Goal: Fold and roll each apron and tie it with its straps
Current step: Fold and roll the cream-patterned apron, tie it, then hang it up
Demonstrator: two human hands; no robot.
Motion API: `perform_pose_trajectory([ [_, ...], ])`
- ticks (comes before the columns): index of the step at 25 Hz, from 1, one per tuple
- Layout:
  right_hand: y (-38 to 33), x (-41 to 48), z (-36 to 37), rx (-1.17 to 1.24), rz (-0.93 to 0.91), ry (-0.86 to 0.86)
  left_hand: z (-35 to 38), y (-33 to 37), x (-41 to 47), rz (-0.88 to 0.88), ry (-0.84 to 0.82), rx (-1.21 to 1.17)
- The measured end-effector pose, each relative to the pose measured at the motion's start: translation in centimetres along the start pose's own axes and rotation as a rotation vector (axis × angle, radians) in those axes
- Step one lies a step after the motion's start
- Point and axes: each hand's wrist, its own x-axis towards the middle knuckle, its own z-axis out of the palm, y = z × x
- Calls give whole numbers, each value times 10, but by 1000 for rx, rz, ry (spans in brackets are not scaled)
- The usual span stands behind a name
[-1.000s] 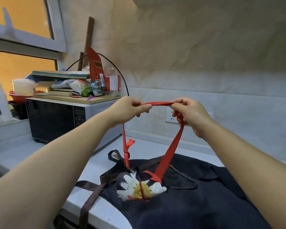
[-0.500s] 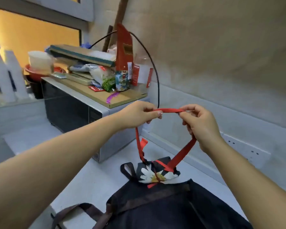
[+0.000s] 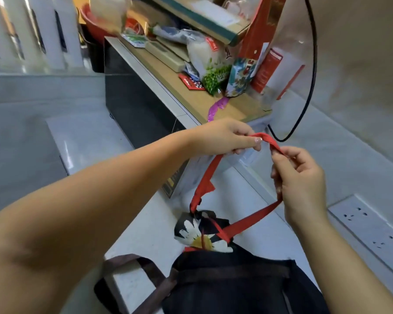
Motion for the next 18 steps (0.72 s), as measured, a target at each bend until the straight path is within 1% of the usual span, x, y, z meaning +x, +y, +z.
perform_pose_trajectory([
  [3,-5,-1,15,70,-3,-84,-8,6,-10,-59,-76,-17],
  [5,-15,-5,19,95,-33,-171,-16,15,-23,-109,-100,-22],
  [7,-26,-7,24,131,-65,-224,-31,29,-38,-143,-113,48],
  [12,-78,-10,61,306,-158,-405,-77,73,-98,-278,-34,239],
  [15,-125,-18,87,366,-243,-536,-116,105,-150,-348,31,281],
  [18,-178,-29,113,416,-316,-625,-161,140,-204,-424,100,353],
])
